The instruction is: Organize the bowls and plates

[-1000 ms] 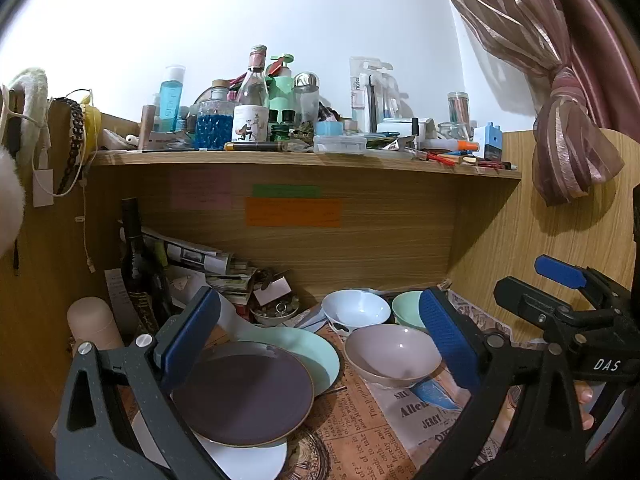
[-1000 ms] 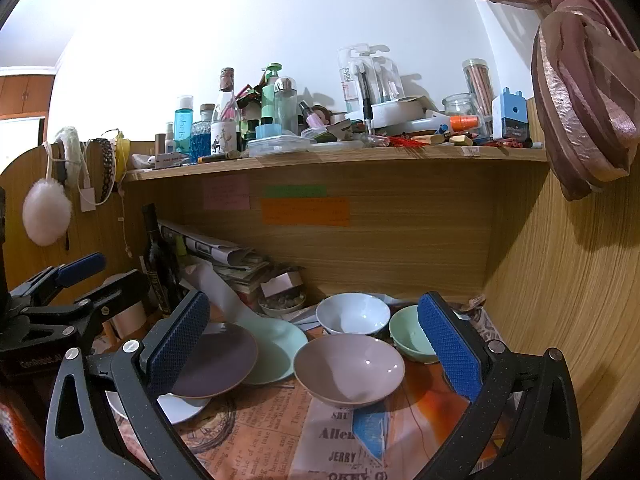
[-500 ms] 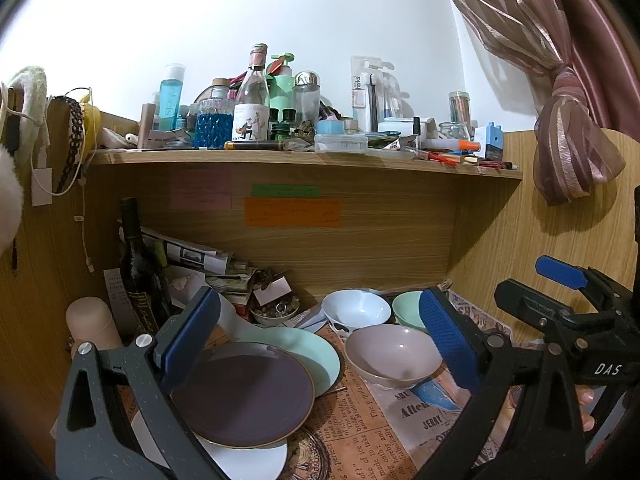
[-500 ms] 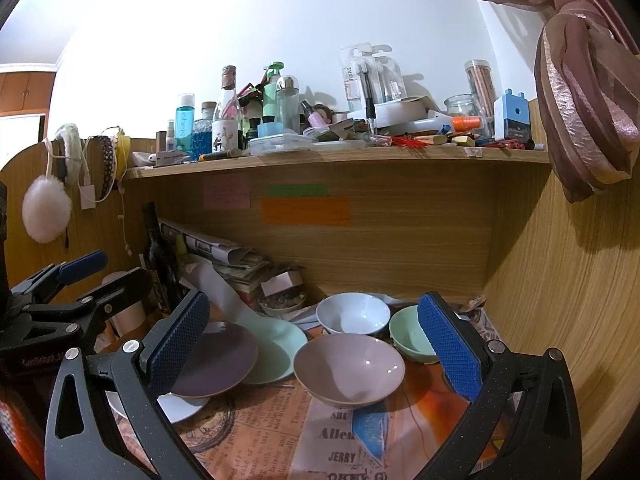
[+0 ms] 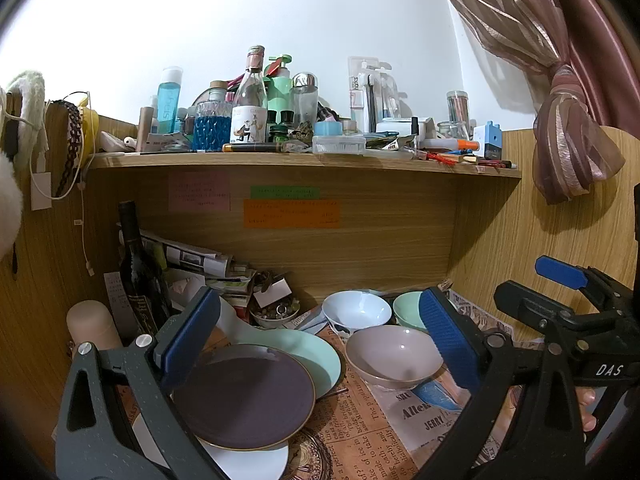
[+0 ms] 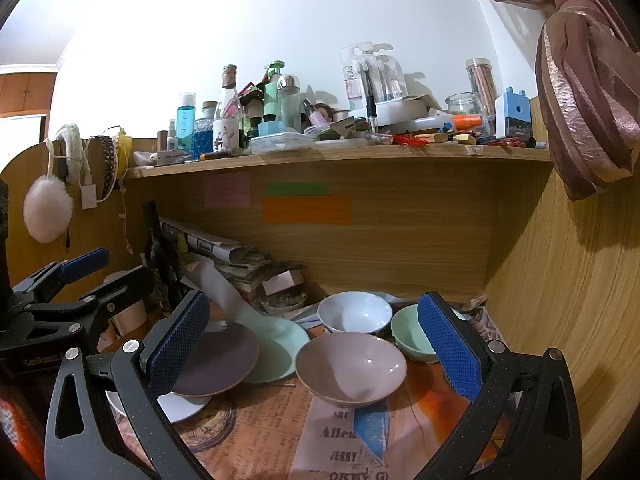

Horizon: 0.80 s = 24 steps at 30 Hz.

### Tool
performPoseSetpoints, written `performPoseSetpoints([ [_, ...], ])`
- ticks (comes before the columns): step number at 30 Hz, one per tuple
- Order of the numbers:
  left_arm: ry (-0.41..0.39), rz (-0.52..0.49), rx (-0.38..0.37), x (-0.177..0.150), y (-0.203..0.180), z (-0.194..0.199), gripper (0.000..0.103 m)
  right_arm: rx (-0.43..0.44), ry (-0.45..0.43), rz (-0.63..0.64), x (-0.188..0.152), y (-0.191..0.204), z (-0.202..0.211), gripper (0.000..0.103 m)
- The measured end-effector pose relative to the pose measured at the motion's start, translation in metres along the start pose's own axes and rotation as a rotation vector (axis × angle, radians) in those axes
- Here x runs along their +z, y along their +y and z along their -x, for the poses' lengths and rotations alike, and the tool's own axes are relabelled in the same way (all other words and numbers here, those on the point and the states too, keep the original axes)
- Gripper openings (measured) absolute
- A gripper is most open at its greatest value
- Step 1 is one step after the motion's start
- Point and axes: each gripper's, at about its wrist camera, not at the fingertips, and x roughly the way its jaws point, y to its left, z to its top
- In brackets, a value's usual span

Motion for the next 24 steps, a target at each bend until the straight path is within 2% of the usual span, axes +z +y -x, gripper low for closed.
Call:
performPoseSetpoints([
  [24,0.001,0.001,-0.001,-0.0001,0.0005,0.0002,0.101,0.002,-0.006,0.001,0.0001,0.0023,0.0016,0.103],
])
